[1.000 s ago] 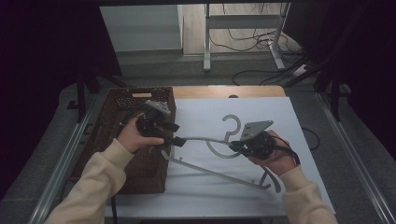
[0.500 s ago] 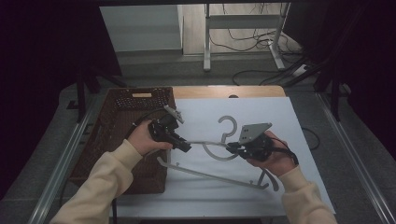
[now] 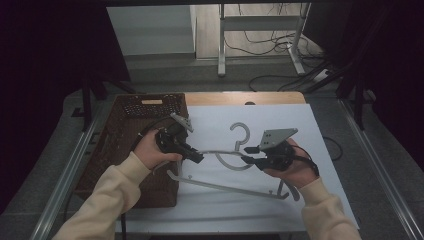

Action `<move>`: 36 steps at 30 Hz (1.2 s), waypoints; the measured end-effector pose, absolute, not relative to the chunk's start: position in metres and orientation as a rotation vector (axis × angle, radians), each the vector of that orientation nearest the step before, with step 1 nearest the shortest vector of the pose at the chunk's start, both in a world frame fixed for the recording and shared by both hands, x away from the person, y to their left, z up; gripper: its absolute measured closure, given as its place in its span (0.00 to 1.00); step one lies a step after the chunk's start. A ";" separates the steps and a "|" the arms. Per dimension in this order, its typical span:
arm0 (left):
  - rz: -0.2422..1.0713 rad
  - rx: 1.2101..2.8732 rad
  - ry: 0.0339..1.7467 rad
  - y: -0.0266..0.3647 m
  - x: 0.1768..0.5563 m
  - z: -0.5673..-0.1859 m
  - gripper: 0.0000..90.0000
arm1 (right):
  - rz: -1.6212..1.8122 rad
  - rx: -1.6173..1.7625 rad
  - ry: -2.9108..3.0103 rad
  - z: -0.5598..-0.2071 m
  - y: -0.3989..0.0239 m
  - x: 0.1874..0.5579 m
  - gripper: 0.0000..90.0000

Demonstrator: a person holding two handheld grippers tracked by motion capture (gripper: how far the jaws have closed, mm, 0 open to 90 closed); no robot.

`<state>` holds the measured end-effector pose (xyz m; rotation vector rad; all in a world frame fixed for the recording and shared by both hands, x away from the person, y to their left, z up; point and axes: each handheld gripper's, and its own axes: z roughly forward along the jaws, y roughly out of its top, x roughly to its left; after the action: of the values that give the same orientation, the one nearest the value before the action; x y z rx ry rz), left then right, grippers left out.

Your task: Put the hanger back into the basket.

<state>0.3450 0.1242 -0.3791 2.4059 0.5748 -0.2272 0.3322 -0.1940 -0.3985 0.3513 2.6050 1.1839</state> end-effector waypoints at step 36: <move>0.074 2.157 0.807 0.194 0.313 -0.350 0.90 | 1.435 0.838 2.339 -0.414 -0.278 0.326 0.17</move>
<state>0.3134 0.1943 -0.3497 2.1574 0.8067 0.0738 0.3257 -0.2785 -0.4141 0.8384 2.3389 1.4347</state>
